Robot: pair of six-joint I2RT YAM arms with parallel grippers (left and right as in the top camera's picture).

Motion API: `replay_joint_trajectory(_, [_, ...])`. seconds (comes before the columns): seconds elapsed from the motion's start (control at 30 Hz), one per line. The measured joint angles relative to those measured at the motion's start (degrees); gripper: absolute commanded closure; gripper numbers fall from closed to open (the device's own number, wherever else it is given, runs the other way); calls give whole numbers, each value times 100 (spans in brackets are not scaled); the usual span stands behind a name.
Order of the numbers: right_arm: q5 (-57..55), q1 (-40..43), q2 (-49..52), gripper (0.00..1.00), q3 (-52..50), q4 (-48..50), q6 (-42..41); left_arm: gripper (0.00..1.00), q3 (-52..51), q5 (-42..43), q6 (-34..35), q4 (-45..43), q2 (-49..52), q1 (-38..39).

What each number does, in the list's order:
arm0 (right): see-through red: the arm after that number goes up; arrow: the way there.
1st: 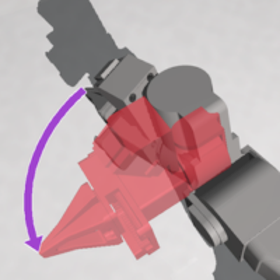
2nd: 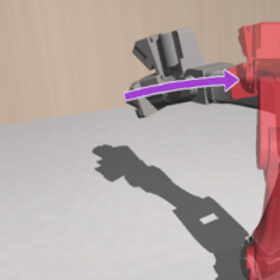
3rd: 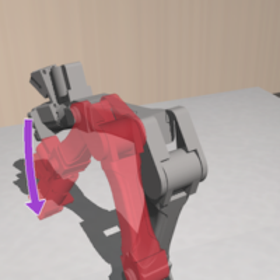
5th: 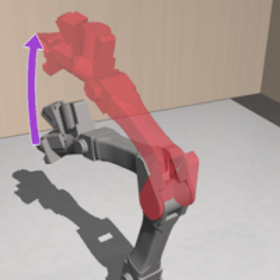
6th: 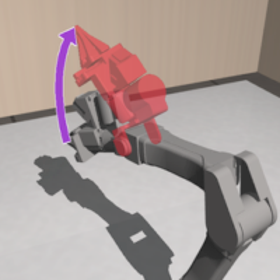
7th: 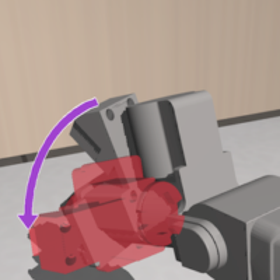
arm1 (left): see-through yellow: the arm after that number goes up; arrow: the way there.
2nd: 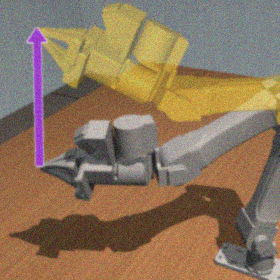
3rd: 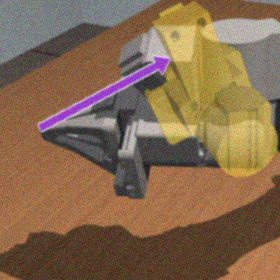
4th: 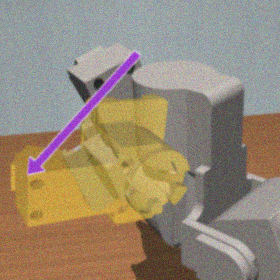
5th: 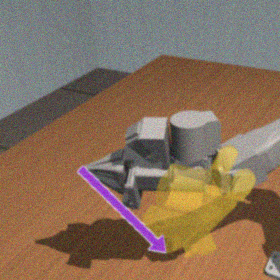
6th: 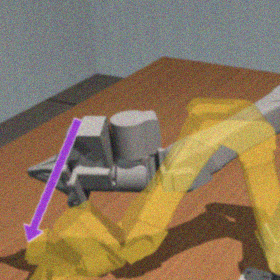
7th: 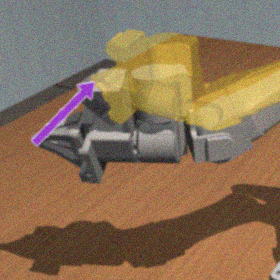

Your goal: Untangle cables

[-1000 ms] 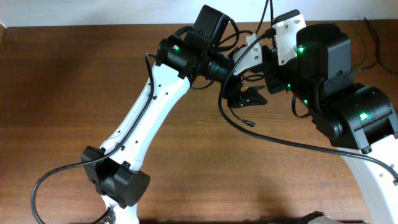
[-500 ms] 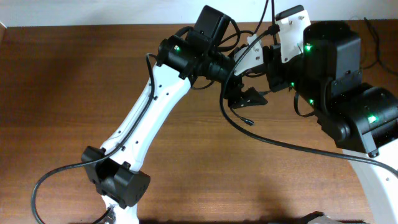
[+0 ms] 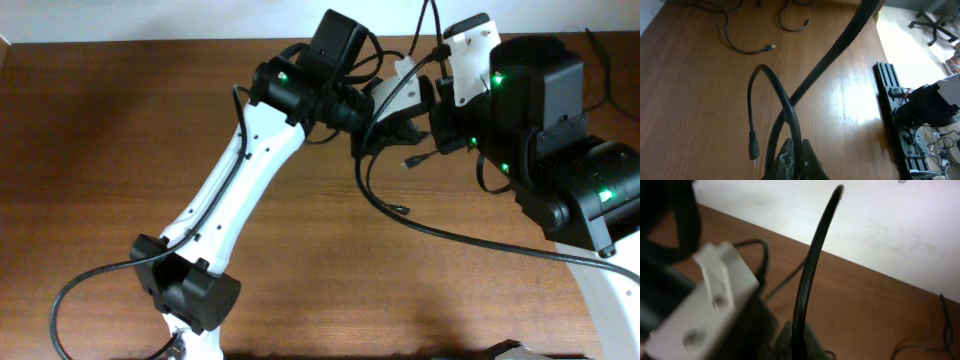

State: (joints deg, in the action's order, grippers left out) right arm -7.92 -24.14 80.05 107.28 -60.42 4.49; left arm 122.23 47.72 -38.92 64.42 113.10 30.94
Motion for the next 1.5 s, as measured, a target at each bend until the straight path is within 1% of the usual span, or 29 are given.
replay_joint_trajectory(0.1, [-149, 0, 0, 96, 0, -37, 0, 100, 0, -330, 293, 131, -101, -487])
replay_joint_trajectory(0.13, [-160, 0, 0, 96, 2, -37, -2, 100, 0, -597, 376, 234, -310, -726])
replay_joint_trajectory(0.17, [-168, 0, 0, 96, 2, -42, 2, 100, 0, -688, 404, 243, -420, -787])
replay_joint_trajectory(0.27, [-195, 0, 85, 96, 15, -44, 2, 100, -9, -1403, 625, 334, -1329, -1056])
replay_joint_trajectory(0.4, [-212, 0, 778, 96, 42, -26, 0, 100, 0, -2225, 1010, 437, -2712, -1303])
replay_joint_trajectory(0.47, [-186, 0, 1281, 96, 42, 4, -2, 100, 2, -2575, 1196, 529, -3222, -1377])
replay_joint_trajectory(0.53, [44, 0, 1626, 96, 39, 146, 0, 100, 2, -2752, 1320, 638, -3604, -1377])
replay_joint_trajectory(0.67, [726, 0, 1919, 96, 39, 581, -59, 100, 2, -3351, 1655, 778, -4013, -1379])
replay_joint_trajectory(0.8, [1014, -2, 2284, 96, 42, 634, -168, 100, 2, -3985, 1856, 846, -4155, -1377])
replay_joint_trajectory(0.9, [1064, -2, 2736, 96, 42, 699, -177, 100, 2, -4927, 2127, 857, -4363, -1381])
replay_joint_trajectory(1.0, [1167, -50, 3038, 96, 42, 802, -173, 100, -9, -5982, 2573, 931, -4666, -1384])
replay_joint_trajectory(1.1, [1255, -105, 3193, 96, 52, 909, -181, 100, -48, -6839, 2841, 1060, -4916, -1379])
replay_joint_trajectory(1.13, [1139, 138, 3289, 96, 52, 968, -199, 100, -46, -7407, 2916, 1091, -5117, -1390])
replay_joint_trajectory(1.2, [1102, 538, 3307, 96, 92, 892, -219, 100, 7, -7993, 3010, 1204, -5372, -1390])
replay_joint_trajectory(1.23, [1211, 890, 3307, 96, 245, 761, -236, 100, 42, -8199, 3069, 1255, -5462, -1401])
replay_joint_trajectory(1.27, [1307, 1117, 3307, 96, 372, 688, -249, 100, 68, -8362, 3154, 1270, -5488, -1405])
replay_joint_trajectory(1.37, [1742, 1707, 3300, 96, 625, 413, -275, 100, 66, -8354, 3257, 1303, -5331, -1405])
replay_joint_trajectory(1.47, [1912, 1784, 3289, 96, 671, 240, -275, 100, 66, -8000, 3279, 1303, -5069, -1405])
replay_joint_trajectory(1.5, [1967, 1751, 3244, 96, 868, 98, -273, 100, 66, -7834, 3279, 1298, -4898, -1405])
